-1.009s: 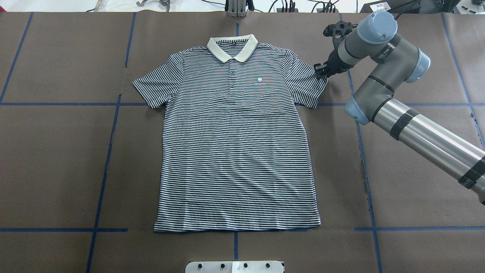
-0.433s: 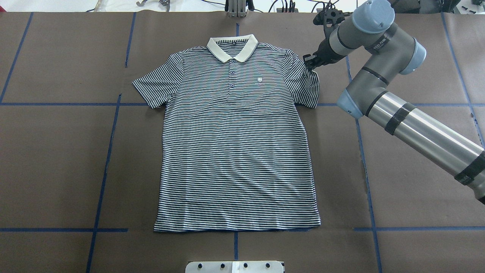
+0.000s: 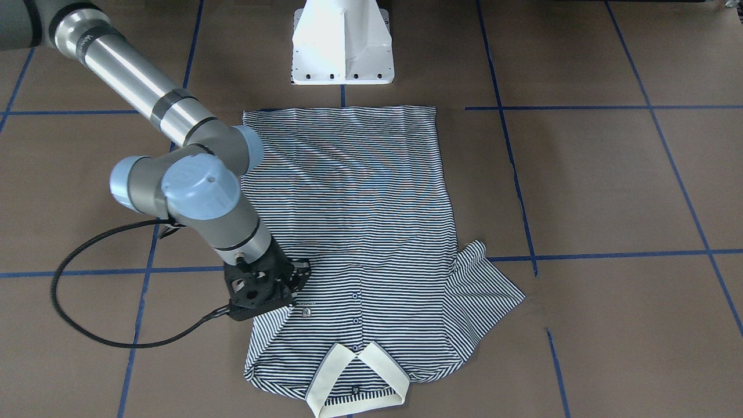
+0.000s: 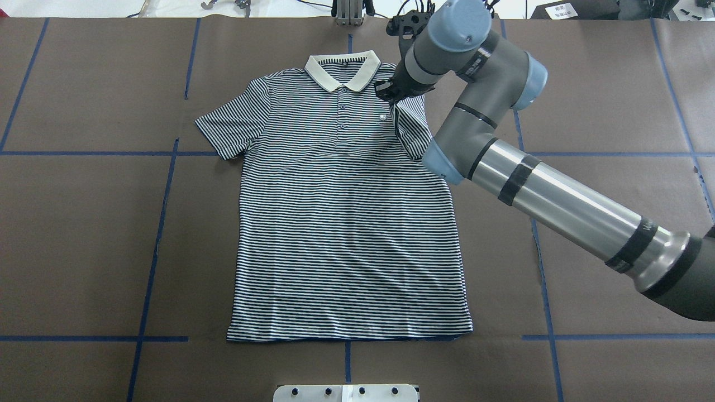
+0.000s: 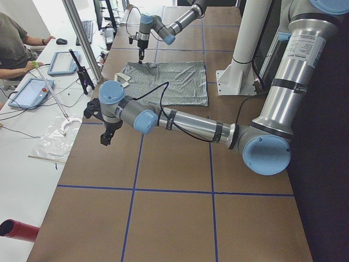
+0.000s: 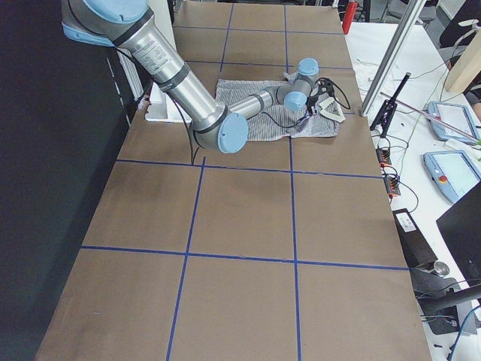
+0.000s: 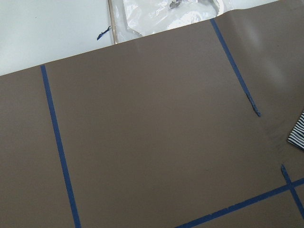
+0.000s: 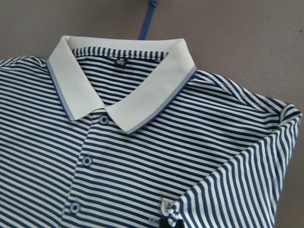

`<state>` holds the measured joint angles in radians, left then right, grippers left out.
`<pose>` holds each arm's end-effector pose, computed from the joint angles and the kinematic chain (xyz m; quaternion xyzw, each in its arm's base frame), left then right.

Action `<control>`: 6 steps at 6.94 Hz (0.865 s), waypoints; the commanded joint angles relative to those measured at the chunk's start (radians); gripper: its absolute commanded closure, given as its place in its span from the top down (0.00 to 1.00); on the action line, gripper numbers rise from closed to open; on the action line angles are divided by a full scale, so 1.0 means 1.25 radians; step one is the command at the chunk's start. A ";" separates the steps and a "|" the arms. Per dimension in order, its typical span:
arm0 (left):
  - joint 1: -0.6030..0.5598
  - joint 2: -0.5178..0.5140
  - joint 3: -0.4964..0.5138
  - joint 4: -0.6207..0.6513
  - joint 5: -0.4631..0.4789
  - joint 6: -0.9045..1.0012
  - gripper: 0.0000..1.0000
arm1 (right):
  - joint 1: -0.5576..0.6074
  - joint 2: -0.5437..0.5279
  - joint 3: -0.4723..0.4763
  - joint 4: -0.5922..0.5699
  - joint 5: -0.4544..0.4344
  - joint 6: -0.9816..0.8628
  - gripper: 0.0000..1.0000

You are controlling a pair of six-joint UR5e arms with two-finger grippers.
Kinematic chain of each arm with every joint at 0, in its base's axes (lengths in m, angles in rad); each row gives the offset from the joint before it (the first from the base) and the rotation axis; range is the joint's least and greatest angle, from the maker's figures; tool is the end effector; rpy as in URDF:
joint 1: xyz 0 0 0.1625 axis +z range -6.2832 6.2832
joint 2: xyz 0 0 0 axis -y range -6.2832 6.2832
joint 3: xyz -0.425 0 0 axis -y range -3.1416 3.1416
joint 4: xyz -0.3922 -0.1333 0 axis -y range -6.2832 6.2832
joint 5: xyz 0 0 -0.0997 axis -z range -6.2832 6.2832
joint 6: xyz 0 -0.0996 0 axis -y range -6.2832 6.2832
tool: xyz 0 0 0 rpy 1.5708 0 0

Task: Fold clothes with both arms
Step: 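Grasp the sleeve nearest the right gripper and fold it inward over the shirt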

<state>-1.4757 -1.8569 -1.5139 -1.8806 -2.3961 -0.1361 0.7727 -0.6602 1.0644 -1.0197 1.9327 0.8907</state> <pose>-0.0008 -0.6250 0.4879 0.1977 0.4121 0.0887 0.8850 -0.5258 -0.6495 0.2413 0.1809 -0.4442 -0.0422 0.8765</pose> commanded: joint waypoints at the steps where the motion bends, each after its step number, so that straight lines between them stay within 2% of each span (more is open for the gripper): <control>1: 0.000 -0.003 0.005 0.000 0.000 0.001 1.00 | -0.024 0.080 -0.109 -0.014 -0.070 0.005 0.00; 2: 0.001 -0.004 0.005 -0.001 0.000 0.000 1.00 | -0.023 0.079 -0.112 -0.011 -0.075 0.000 0.99; 5: 0.031 -0.032 0.023 -0.004 0.001 -0.041 1.00 | -0.010 0.080 -0.110 -0.013 -0.074 0.003 1.00; 6: 0.089 -0.052 0.026 -0.050 0.009 -0.162 1.00 | 0.009 0.081 -0.104 -0.016 -0.042 0.011 1.00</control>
<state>-1.4247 -1.8984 -1.4867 -1.9003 -2.3922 -0.2179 0.7629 -0.5596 0.9288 -1.0362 1.8507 0.8966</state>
